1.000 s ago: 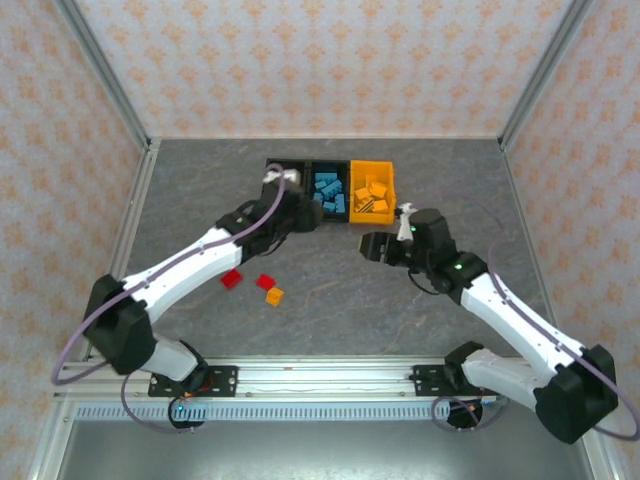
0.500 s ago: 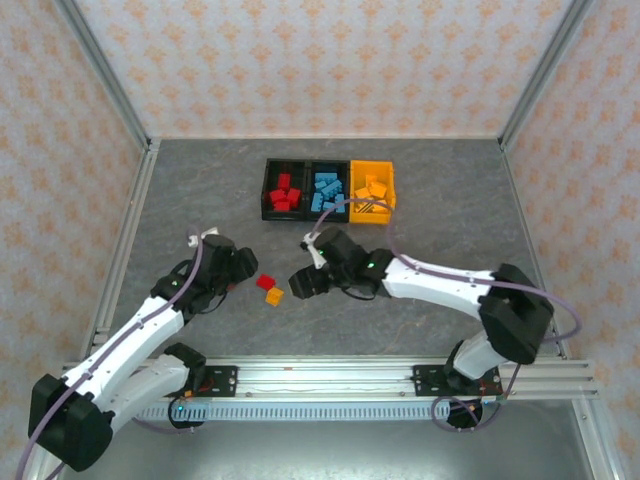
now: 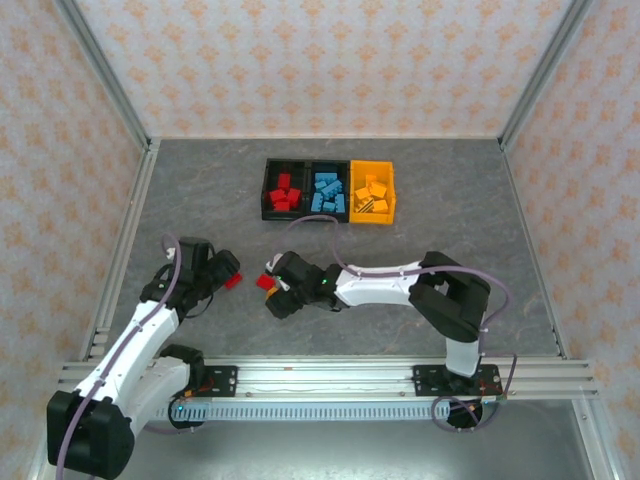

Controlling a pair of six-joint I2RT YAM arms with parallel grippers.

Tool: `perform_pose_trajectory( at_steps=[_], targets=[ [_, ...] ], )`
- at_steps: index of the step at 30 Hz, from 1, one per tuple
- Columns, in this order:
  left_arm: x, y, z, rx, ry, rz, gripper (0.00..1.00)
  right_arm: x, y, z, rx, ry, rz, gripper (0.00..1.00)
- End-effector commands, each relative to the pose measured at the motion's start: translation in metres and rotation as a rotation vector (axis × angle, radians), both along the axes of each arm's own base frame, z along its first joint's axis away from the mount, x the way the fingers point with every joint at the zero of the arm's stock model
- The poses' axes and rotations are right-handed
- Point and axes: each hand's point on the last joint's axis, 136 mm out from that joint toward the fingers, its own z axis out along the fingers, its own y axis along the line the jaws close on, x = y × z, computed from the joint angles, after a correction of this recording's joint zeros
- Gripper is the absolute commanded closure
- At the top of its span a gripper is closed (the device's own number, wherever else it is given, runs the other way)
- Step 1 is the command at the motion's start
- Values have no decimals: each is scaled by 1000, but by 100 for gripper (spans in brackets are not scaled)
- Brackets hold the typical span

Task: Sort the legos into containers by color
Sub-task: Pick up the lego from the bottom-center of the table.

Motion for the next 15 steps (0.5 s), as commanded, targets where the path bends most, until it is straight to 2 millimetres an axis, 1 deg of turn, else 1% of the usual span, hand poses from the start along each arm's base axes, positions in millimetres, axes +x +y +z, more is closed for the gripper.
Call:
perform_pose_trajectory(
  at_steps=[1,5,10,13,15],
  targets=[
    [1,-5,0,-41,-14,-23,26,14,14,6,10,-69,3,26],
    [3,-10,-2,-67,-17,-47,26,17,20,-7,-23,-72,8,28],
    [4,-13,-3,-88,-26,-60,26,12,26,-18,-42,-65,26,32],
    [5,-13,-4,-98,-25,-60,26,10,26,-25,-68,-70,33,36],
    [6,-12,-5,-96,-22,-60,26,9,25,-30,-86,-71,35,42]
  ],
)
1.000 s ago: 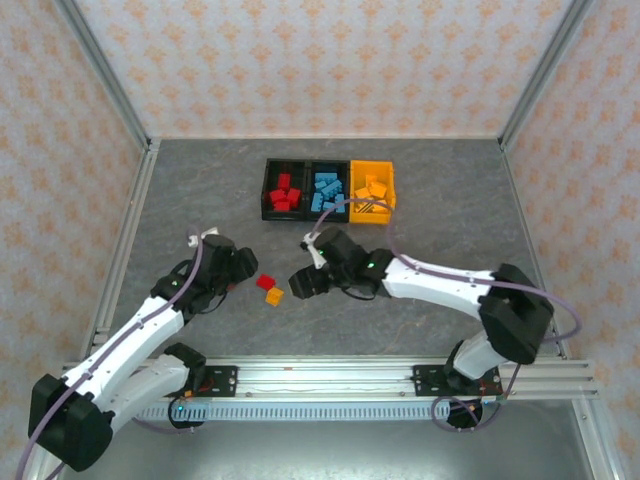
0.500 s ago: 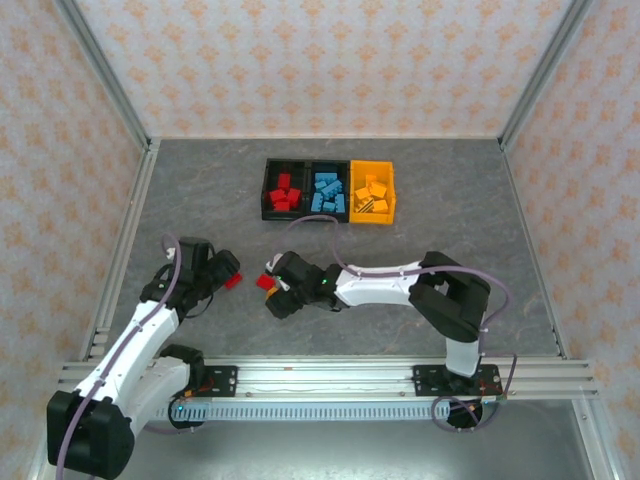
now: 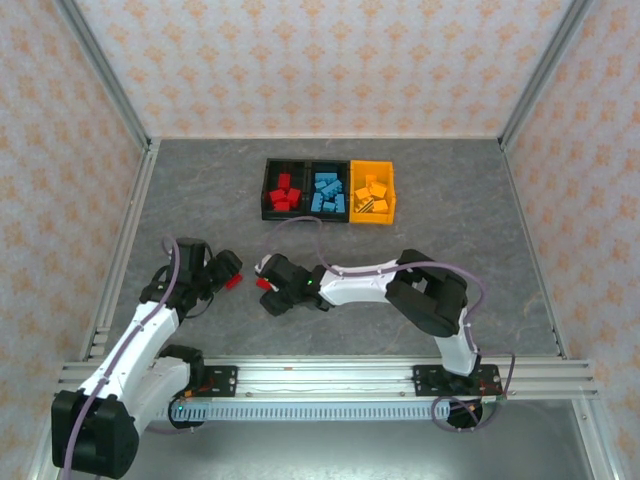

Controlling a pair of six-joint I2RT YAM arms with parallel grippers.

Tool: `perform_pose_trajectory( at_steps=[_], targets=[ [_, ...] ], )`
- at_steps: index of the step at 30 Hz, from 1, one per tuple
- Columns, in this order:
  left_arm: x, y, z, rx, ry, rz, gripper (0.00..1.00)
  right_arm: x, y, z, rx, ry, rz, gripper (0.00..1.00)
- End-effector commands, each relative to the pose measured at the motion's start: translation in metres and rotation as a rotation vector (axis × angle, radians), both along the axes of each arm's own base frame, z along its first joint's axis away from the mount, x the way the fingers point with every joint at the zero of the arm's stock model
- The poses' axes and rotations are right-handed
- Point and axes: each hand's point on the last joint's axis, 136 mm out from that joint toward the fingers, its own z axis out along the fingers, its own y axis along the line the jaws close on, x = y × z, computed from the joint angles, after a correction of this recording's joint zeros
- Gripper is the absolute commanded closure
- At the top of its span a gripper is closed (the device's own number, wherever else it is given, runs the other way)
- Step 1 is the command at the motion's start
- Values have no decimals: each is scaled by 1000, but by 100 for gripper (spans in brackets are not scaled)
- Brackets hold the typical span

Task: Sort the legos into containers by color
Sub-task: Pick up the lego from the bottom-center of the table, then place the lego in the container.

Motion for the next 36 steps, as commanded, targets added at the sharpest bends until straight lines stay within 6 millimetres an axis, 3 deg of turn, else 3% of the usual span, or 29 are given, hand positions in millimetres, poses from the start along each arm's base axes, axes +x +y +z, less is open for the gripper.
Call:
perform_pose_trajectory(
  at_steps=[1,3,9,20,26,36],
  targets=[
    [4,-1,0,-3,-16,-21,26,-3,1,-12,-38,-9,14,47],
    [6,-2,0,-6,-18,-24,27,-4,-1,-14,-46,-7,15,55],
    [8,-3,0,-14,-19,-27,27,-5,-13,-7,-46,-23,-13,65],
    [12,-32,3,-101,-65,-122,28,17,-48,41,79,-36,-159,69],
    [19,-69,5,-124,-73,-207,28,52,-96,69,149,-24,-316,69],
    [44,-145,24,-158,-129,-359,29,144,-187,119,303,-36,-663,70]
  ],
)
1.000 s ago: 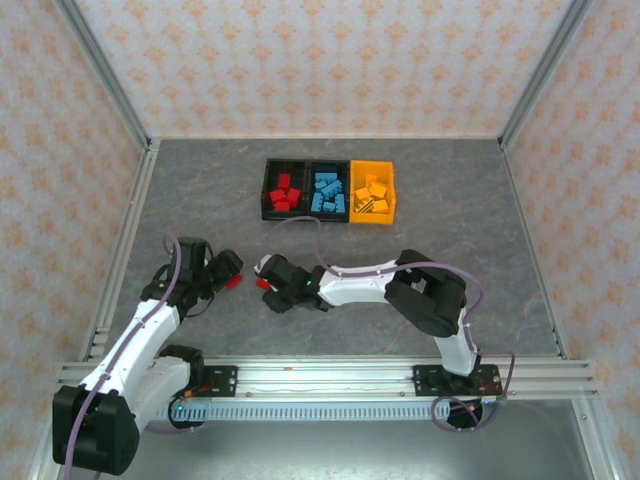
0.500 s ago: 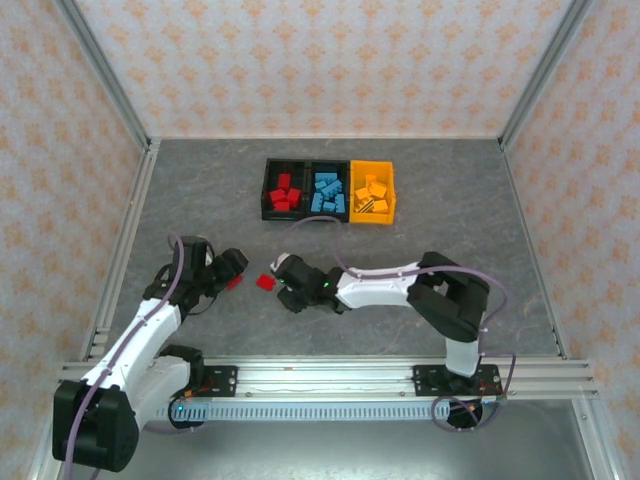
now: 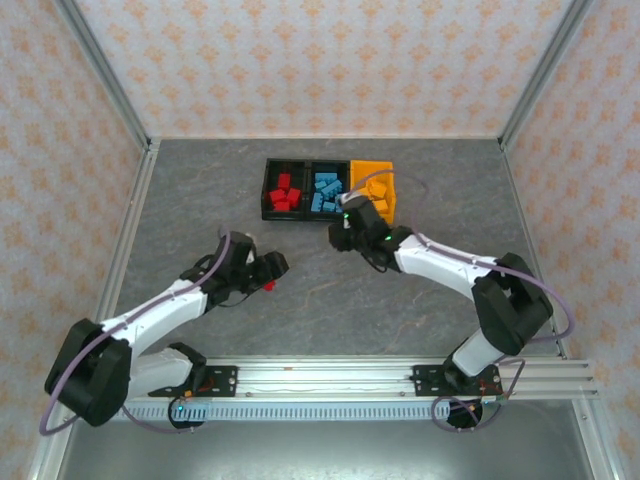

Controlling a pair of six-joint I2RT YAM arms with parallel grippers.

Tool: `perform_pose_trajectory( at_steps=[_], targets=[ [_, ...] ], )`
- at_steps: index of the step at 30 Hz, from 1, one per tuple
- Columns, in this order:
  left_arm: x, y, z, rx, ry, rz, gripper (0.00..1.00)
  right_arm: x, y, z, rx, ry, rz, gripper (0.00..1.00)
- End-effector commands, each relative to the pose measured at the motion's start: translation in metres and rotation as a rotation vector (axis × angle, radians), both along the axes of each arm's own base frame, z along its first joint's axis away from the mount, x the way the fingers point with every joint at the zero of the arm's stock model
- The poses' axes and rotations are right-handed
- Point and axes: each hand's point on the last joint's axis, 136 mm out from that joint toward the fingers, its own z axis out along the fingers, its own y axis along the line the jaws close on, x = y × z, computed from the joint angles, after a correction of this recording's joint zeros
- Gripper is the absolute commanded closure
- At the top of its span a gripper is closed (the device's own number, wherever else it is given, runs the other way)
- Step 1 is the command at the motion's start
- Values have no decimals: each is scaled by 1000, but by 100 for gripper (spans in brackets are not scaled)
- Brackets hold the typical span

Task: Sort the legos into containers by color
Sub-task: Place the lego in the container.

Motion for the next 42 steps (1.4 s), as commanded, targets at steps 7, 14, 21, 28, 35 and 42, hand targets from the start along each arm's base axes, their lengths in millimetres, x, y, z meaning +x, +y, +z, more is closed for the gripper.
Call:
perform_pose_trajectory(
  at_steps=[7,14,21,28,35,42],
  targets=[
    [38,-62,41,-45,-135,-67,29,83,-65,29,104,15,-273,70],
    [36,-62,33,-34,-125,-49,29,144,-81,13,114,60,-365,70],
    [25,-44,27,-22,-119,11,29,185,-80,-9,131,94,-408,69],
    [19,-30,27,19,-118,46,29,203,-80,-13,131,100,-435,56],
    [15,-17,28,68,-115,71,28,198,-82,23,160,50,-429,41],
    [4,7,26,163,-97,120,27,149,-76,73,224,-11,-353,40]
  ],
)
